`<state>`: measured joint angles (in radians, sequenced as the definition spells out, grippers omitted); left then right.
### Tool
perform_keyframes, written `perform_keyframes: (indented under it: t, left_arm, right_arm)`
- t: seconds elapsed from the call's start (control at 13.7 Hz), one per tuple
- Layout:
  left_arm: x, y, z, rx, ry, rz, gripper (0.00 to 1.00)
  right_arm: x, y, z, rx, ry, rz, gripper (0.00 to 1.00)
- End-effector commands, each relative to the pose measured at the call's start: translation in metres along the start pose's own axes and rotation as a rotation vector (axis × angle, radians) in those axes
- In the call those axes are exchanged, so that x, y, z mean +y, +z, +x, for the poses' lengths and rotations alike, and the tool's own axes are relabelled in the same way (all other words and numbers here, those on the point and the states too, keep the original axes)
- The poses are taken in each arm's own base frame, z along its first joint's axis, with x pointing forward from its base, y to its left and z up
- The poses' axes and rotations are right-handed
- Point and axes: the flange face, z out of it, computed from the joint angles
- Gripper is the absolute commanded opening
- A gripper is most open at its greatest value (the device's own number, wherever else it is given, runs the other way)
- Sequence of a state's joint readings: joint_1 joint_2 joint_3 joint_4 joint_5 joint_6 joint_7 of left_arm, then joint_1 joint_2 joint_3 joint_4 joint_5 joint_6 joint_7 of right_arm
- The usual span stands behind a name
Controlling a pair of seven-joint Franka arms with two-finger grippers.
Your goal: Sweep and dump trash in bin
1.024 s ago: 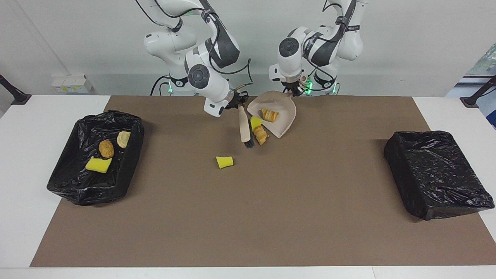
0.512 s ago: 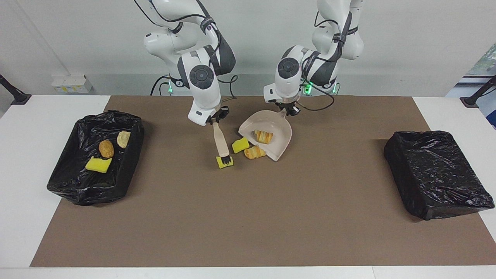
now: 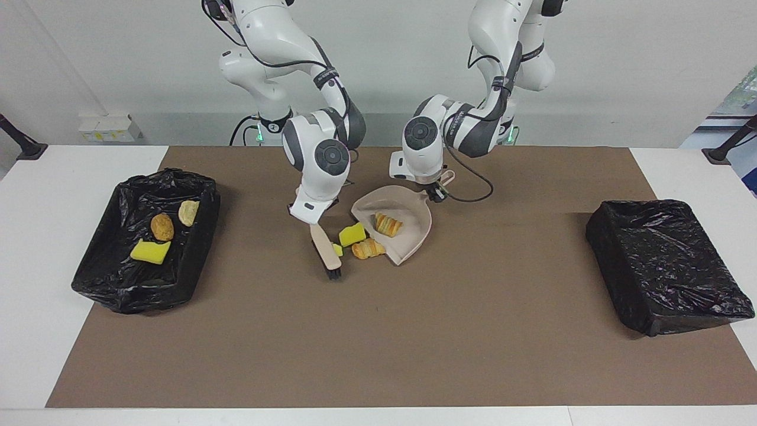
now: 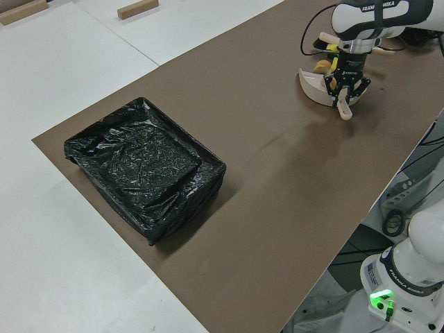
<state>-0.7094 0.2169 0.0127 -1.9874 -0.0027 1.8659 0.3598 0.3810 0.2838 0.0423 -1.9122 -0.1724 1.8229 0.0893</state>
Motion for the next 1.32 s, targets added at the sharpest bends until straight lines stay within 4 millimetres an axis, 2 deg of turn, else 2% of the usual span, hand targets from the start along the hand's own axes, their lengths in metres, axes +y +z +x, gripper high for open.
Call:
perform_keyframes:
  t: [0.0, 0.15, 0.22, 0.29, 0.59, 0.66, 1.02, 1.17, 1.24]
  left_arm:
    - [-0.012, 0.005, 0.013, -0.007, 0.113, 0.048, 0.0]
    - [-0.014, 0.005, 0.014, -0.021, 0.201, 0.093, 0.0]
    - [-0.014, 0.004, 0.015, -0.039, 0.302, 0.144, 0.0]
    - [-0.01, 0.005, 0.016, -0.053, 0.363, 0.167, 0.0]
    - [-0.01, 0.008, 0.013, -0.056, 0.362, 0.165, 0.0]
    - [-0.011, 0.009, 0.013, -0.052, 0.359, 0.165, 0.0]
    - [-0.016, 0.011, 0.008, -0.047, 0.321, 0.154, 0.0]
    - [-0.039, 0.003, -0.006, -0.015, 0.3, 0.153, 0.0]
    - [-0.044, -0.003, -0.006, 0.012, 0.333, 0.166, 0.0]
  right_arm:
    - [-0.012, -0.002, 0.0, -0.006, -0.026, 0.049, 0.0]
    - [-0.026, -0.002, -0.002, -0.011, -0.062, 0.18, 0.0]
    - [-0.032, -0.004, -0.004, -0.006, -0.092, 0.226, 0.0]
    - [-0.048, -0.002, -0.008, -0.008, -0.137, 0.262, 0.0]
    - [-0.079, -0.005, -0.024, -0.019, -0.137, 0.512, 0.0]
    - [-0.085, -0.008, -0.026, -0.023, -0.142, 0.52, 0.0]
    - [-0.078, -0.036, -0.04, -0.015, -0.068, 0.531, 0.0]
    - [-0.067, -0.047, -0.045, -0.024, -0.049, 0.524, 0.0]
    - [-0.057, -0.051, -0.049, -0.029, -0.042, 0.521, 0.0]
